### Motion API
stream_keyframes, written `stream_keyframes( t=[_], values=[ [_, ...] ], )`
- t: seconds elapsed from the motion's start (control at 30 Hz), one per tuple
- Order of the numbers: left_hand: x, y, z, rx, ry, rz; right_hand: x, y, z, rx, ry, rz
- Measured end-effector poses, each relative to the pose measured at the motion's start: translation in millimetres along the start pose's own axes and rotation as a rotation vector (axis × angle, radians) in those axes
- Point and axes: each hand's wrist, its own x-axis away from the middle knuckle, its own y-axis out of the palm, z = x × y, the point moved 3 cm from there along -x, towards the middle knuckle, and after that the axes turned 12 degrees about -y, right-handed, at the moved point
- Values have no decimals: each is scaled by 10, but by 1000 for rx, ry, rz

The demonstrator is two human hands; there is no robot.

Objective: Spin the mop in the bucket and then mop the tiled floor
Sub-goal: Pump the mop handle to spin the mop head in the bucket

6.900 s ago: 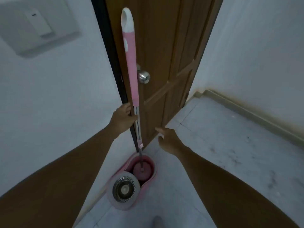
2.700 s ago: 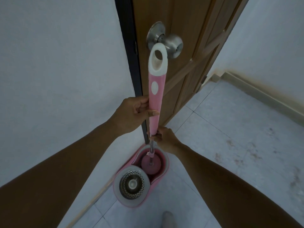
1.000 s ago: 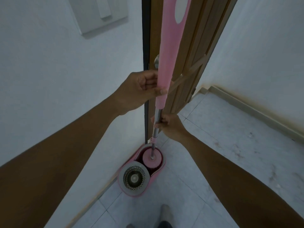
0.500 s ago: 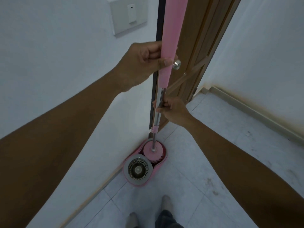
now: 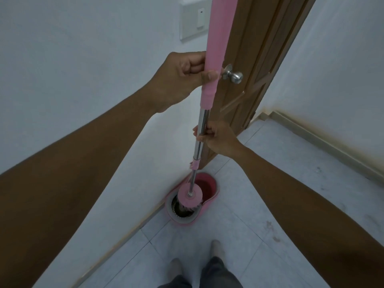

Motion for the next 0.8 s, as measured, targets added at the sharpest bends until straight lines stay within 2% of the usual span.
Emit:
stream_keyframes(
  t=[0.27, 0.5, 0.73, 0.8],
  values=[
    [253, -31, -380, 28, -121, -14, 146, 459, 186, 22, 36, -78],
    [252, 43, -573, 61, -190, -3, 143, 584, 342, 28, 47, -110],
    [300, 261, -1002, 42, -323, -19, 229, 800, 707, 1, 191, -241],
    [321, 308, -1152, 76, -364, -27, 230, 869, 788, 1, 199, -219]
  ],
)
